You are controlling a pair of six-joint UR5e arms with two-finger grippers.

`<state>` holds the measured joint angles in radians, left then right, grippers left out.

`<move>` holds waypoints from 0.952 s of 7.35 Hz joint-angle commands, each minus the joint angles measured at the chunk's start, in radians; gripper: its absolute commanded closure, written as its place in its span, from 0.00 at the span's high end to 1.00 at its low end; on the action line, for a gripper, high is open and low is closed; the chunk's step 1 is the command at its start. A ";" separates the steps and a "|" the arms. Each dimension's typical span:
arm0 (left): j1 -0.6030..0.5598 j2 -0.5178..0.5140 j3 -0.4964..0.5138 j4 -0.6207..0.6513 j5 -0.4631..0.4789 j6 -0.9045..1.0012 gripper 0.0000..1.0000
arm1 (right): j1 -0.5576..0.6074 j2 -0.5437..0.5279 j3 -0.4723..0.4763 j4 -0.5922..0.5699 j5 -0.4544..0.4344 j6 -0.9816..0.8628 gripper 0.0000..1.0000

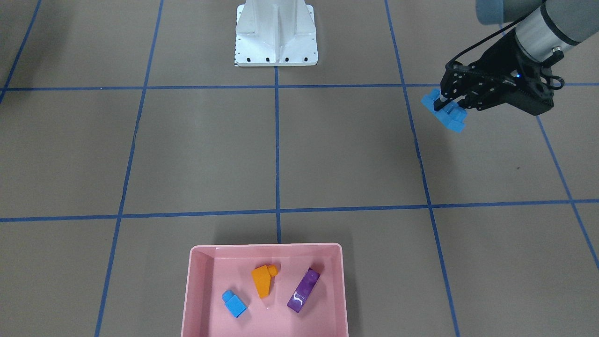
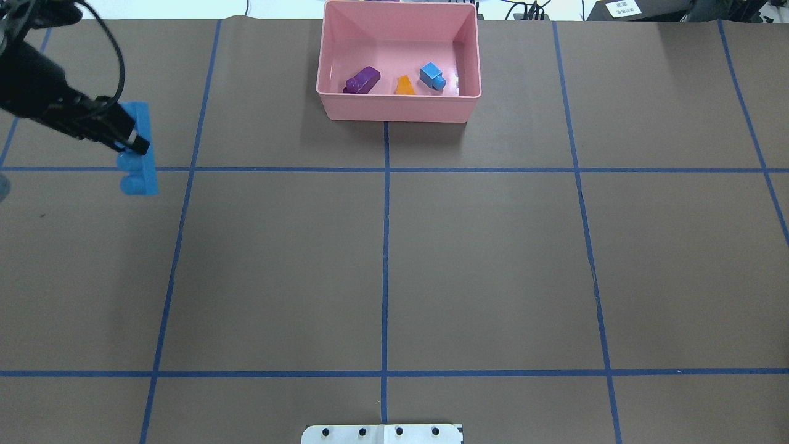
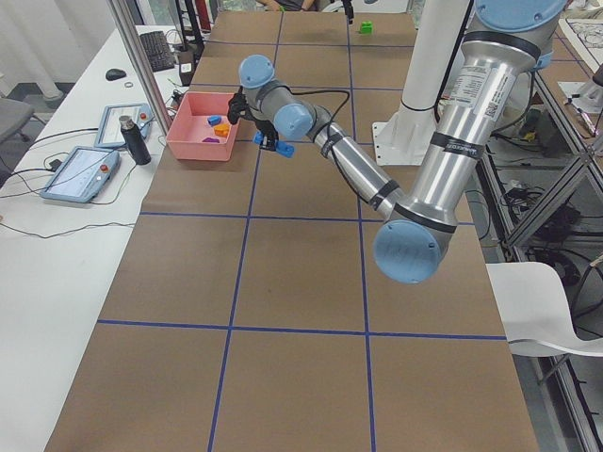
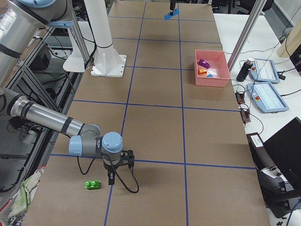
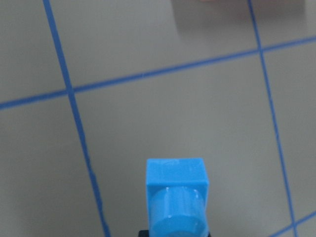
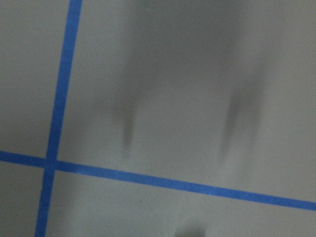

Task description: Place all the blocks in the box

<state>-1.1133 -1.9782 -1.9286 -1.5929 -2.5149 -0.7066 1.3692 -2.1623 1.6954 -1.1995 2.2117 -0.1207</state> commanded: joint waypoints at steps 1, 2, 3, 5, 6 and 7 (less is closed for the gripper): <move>-0.049 -0.103 0.075 -0.001 0.004 -0.040 0.00 | -0.001 -0.013 -0.083 0.008 -0.003 -0.106 1.00; -0.062 -0.117 0.091 -0.004 0.004 -0.039 0.00 | -0.001 -0.020 -0.095 0.008 0.005 -0.131 1.00; -0.066 -0.155 0.105 0.004 0.005 -0.043 0.00 | -0.001 -0.022 -0.103 0.006 0.006 -0.132 1.00; -0.071 -0.177 0.117 0.001 0.007 -0.040 0.00 | -0.002 -0.014 -0.150 0.006 0.060 -0.134 1.00; -0.071 -0.192 0.121 0.002 0.007 -0.042 0.00 | -0.004 -0.007 -0.166 0.005 0.095 -0.139 1.00; -0.071 -0.198 0.122 0.002 0.016 -0.040 0.00 | -0.005 0.001 -0.183 0.004 0.120 -0.137 1.00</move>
<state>-1.1838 -2.1642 -1.8102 -1.5911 -2.5062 -0.7479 1.3653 -2.1708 1.5356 -1.1946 2.2955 -0.2570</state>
